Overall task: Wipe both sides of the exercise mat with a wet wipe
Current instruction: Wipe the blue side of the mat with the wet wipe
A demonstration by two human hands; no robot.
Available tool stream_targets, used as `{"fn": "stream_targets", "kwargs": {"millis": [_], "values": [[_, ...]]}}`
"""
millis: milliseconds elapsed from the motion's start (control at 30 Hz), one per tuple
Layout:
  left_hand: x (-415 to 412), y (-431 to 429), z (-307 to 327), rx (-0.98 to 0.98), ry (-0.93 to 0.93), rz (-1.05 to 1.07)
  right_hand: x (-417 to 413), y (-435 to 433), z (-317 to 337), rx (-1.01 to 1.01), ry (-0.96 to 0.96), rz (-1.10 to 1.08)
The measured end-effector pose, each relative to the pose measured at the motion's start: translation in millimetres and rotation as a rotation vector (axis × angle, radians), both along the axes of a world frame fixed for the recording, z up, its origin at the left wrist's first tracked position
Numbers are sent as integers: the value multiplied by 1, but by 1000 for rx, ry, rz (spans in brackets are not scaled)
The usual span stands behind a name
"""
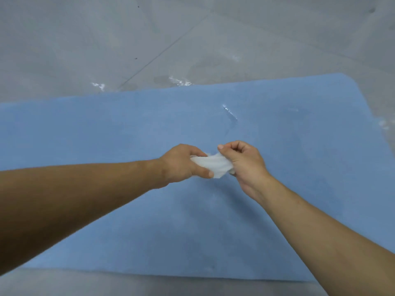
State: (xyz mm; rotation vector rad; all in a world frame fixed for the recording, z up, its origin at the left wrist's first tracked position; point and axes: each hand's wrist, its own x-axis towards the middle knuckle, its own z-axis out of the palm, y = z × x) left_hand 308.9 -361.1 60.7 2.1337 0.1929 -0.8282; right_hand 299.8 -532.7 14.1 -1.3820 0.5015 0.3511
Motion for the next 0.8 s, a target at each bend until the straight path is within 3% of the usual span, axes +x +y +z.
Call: {"fn": "stream_targets", "kwargs": {"millis": [233,400,467,533,633,733,800], "values": [[-24,10,-79,90,-260,93,-8,-5,-42,-176,75,10],[-24,67,-91,408,-357,347,-18,-18,-63,-426,93,110],[-20,91,-89,543,-428,348,-21,-21,-66,-570,18,203],[-22,103,-94,560,-492,219,-25,-23,-68,-731,-119,330],[-35,91,-109,506,-419,-126,-31,-21,-80,-926,-409,574],[-67,55,-135,499,-542,-324,-42,-16,-95,-1046,-485,814],[-94,28,-146,517,-638,-385,-53,-18,-105,-1122,-542,848]]}}
